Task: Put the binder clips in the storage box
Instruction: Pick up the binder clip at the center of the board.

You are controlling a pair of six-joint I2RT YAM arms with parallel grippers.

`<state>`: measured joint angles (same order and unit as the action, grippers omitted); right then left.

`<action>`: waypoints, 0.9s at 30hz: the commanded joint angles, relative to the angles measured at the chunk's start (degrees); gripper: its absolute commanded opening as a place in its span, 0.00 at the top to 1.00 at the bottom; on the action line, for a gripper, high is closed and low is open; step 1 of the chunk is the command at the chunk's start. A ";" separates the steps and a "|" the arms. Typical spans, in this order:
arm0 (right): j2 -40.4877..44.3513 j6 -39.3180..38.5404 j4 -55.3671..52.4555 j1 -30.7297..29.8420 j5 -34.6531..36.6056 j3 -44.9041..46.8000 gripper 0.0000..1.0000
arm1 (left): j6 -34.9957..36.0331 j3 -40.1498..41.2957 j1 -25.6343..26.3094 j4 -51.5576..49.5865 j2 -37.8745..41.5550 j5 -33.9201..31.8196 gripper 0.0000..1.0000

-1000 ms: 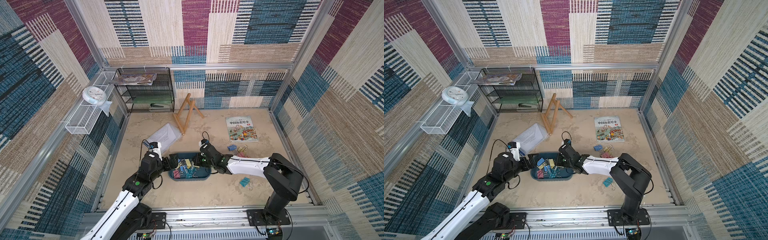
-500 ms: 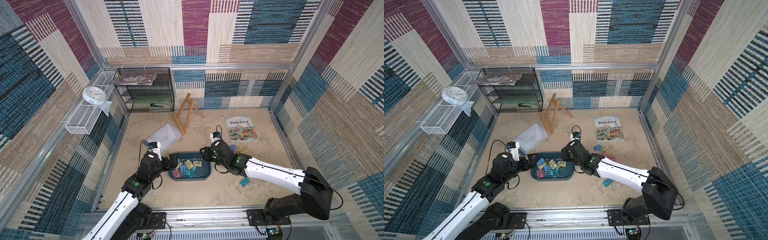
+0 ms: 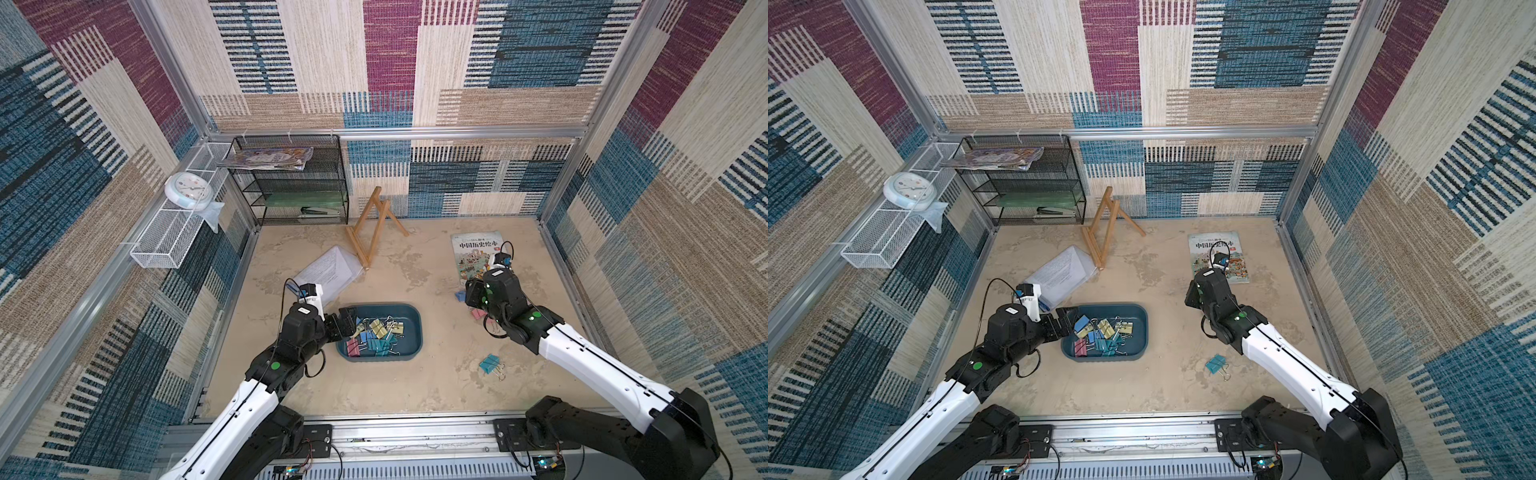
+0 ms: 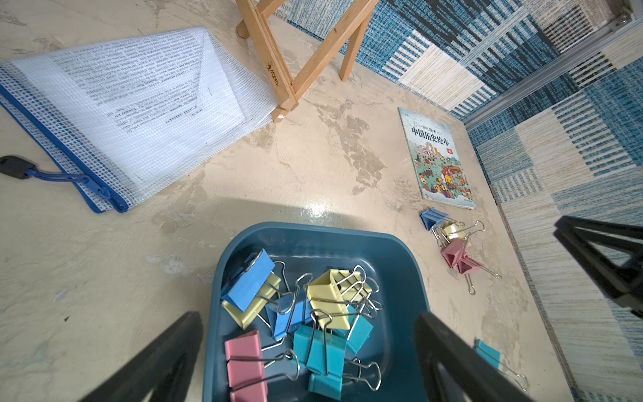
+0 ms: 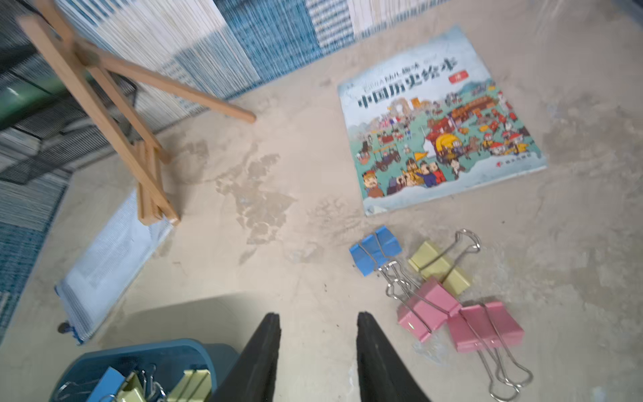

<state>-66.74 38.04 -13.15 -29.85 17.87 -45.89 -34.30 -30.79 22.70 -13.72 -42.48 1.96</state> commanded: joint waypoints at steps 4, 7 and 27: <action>-12.25 -0.58 -10.55 2.07 0.09 -6.23 0.58 | 0.42 0.29 -0.04 0.19 0.85 0.09 0.01; -17.27 -1.50 -11.58 2.12 3.16 -8.21 0.58 | 0.55 0.59 -0.02 0.00 1.50 -0.36 0.01; -28.75 -4.13 -13.04 2.07 10.13 -11.30 0.59 | 1.08 0.20 -0.03 0.01 1.28 -0.56 0.01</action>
<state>-95.48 34.61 -24.93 -27.75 25.36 -57.23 -33.65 -30.35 22.70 -13.85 -41.01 1.72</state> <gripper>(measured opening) 0.421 0.990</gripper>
